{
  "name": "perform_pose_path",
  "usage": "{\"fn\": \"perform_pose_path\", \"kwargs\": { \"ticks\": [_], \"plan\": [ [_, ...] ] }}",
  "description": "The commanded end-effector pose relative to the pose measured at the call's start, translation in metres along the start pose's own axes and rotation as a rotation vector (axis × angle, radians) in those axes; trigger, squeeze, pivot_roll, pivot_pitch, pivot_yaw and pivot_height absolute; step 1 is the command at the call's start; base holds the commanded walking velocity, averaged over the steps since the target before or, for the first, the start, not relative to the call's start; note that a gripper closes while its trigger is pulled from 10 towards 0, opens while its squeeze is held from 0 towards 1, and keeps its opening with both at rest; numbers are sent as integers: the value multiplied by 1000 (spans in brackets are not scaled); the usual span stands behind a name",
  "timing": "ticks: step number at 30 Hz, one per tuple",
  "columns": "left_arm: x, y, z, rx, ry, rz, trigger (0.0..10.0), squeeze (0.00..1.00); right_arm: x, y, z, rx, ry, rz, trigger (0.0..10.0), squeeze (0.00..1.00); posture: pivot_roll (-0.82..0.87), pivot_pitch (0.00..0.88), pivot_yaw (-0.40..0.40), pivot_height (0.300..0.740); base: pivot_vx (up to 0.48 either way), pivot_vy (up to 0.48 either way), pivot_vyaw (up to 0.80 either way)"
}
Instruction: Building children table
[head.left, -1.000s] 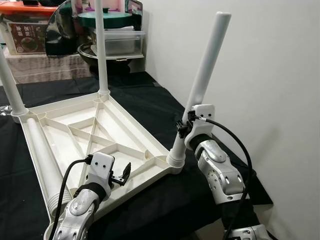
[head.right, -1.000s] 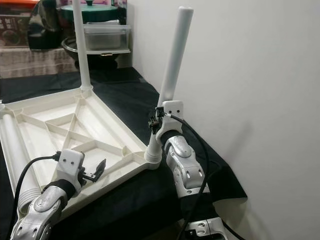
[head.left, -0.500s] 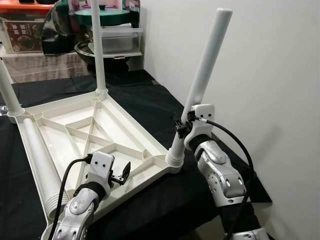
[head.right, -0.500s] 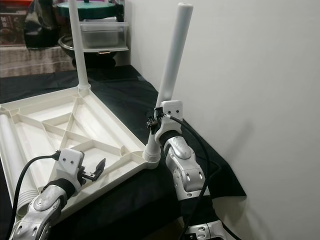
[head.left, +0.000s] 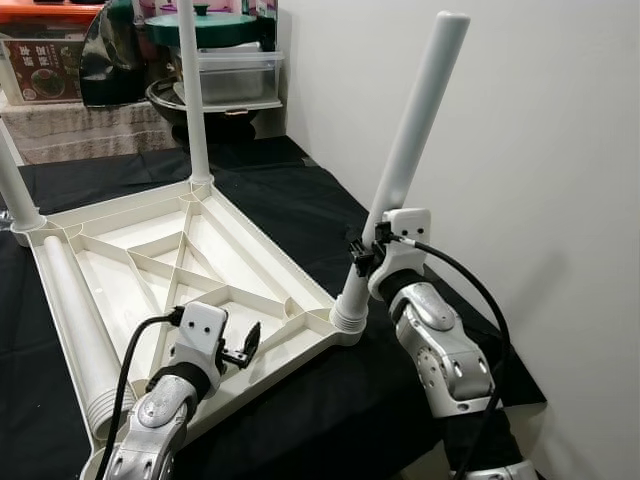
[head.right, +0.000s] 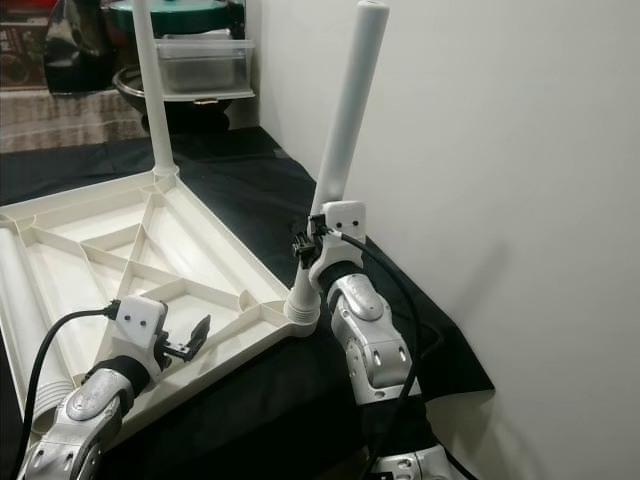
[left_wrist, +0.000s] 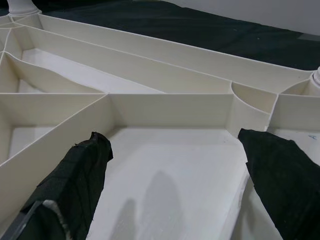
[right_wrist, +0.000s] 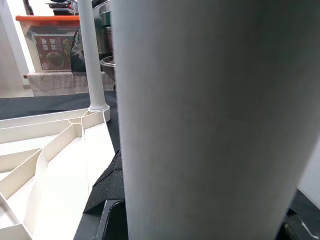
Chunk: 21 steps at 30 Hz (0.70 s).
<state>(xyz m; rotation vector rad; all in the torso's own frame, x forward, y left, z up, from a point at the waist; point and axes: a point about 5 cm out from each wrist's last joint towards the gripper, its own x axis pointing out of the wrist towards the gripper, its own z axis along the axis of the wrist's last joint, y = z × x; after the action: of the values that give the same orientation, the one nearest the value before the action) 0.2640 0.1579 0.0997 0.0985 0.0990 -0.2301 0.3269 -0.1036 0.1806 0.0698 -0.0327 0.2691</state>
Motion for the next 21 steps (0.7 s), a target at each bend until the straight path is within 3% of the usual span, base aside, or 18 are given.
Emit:
{"fn": "perform_pose_path", "kwargs": {
  "ticks": [1,21],
  "plan": [
    [2,0,-1,15,1,-7,10000,0,-8,-11,-43,-20,211,-47,10000,0,5,0,-77,740,0,0,0],
    [1,-1,-3,8,3,-6,10000,0,-10,-7,-42,-26,230,-6,10000,0,0,0,-82,740,0,0,0]
  ]
}}
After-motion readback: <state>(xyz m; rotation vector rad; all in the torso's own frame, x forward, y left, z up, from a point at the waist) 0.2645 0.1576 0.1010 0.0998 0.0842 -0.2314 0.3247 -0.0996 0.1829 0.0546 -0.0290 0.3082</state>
